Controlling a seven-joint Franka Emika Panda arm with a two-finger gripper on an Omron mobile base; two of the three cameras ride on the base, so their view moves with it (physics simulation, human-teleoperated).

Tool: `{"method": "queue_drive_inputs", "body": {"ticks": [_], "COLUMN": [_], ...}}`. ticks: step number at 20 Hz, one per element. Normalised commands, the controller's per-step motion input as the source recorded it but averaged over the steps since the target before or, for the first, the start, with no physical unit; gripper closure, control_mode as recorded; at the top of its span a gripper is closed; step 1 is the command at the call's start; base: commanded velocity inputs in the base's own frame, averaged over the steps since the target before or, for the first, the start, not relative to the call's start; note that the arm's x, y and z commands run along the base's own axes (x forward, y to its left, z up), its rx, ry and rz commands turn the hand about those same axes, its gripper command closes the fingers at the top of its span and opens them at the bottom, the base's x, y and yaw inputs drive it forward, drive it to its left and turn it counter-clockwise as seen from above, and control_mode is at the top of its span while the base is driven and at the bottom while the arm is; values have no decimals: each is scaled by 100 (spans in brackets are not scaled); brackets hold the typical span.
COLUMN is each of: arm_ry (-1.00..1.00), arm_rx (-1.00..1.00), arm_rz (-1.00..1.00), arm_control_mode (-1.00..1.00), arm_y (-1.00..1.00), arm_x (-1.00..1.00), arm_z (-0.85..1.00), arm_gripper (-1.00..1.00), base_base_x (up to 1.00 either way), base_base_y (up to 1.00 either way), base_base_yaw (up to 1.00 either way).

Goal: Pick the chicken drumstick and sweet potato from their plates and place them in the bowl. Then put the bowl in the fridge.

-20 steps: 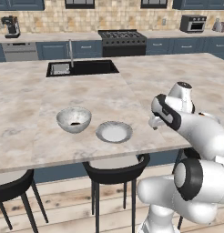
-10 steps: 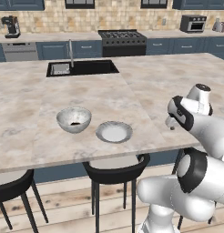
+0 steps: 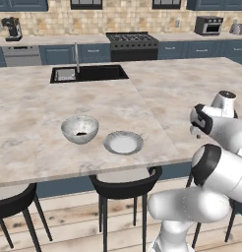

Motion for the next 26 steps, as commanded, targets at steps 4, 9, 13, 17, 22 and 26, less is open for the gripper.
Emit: {"method": "queue_drive_inputs", "body": {"ticks": [4,9,13,17,22,26], "arm_ry": [0,-3,-1,0,-5,0], "arm_rx": [0,0,0,0,0,0], "arm_rz": [10,23,23,23,21,3], "arm_control_mode": [-100,-100,-100,-100,-100,-100], "arm_y": [-75,-68,-66,-63,-55,-45], "arm_x": [7,4,12,17,15,23], "arm_z": [0,-1,-2,0,-6,-16], "arm_gripper": [-100,-100,-100,-100,-100,-100], "base_base_x": [0,0,0,0,0,0], "base_base_y": [0,0,0,0,0,0], "base_base_yaw": [0,0,0,0,0,0]}}
